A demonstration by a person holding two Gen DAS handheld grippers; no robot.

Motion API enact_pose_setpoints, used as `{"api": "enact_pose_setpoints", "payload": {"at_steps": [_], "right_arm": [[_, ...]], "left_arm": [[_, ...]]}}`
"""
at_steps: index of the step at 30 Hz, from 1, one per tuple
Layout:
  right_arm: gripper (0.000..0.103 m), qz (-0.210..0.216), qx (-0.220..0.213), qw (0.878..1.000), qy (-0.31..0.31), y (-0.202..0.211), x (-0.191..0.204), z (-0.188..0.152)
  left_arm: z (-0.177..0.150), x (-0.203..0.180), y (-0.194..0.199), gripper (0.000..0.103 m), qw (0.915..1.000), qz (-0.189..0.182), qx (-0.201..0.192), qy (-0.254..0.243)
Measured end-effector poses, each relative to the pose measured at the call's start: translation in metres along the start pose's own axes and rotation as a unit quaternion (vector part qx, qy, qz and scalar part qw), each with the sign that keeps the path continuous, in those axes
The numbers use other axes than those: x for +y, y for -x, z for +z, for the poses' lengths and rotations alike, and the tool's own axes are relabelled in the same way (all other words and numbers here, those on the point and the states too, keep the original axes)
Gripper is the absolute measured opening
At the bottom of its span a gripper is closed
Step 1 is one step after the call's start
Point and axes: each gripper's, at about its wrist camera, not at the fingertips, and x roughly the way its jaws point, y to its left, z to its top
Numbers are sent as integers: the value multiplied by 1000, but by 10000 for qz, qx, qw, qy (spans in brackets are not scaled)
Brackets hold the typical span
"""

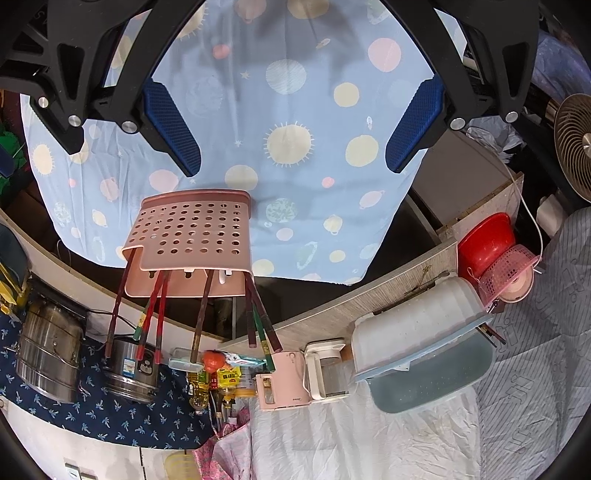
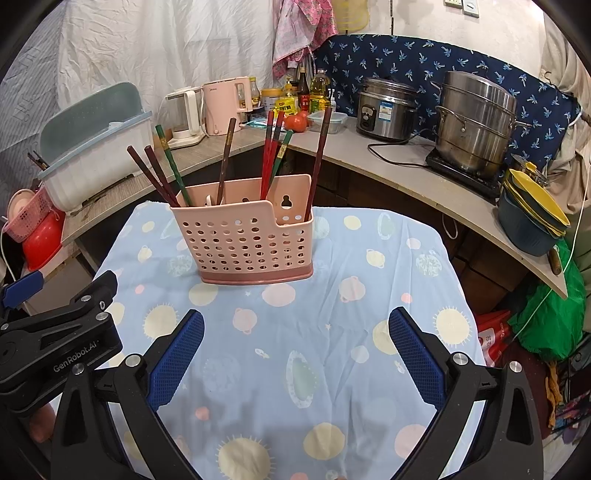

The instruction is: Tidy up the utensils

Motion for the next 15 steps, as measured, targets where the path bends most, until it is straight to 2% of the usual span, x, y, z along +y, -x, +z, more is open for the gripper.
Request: {"api": "enact_pose_setpoints", "payload": {"at_steps": [15], "right_arm": [[97,23,-4,10000,23,-1,-2,-1]], "left_arm": [[3,-1,-3,96,10000,62,12,-8]]}}
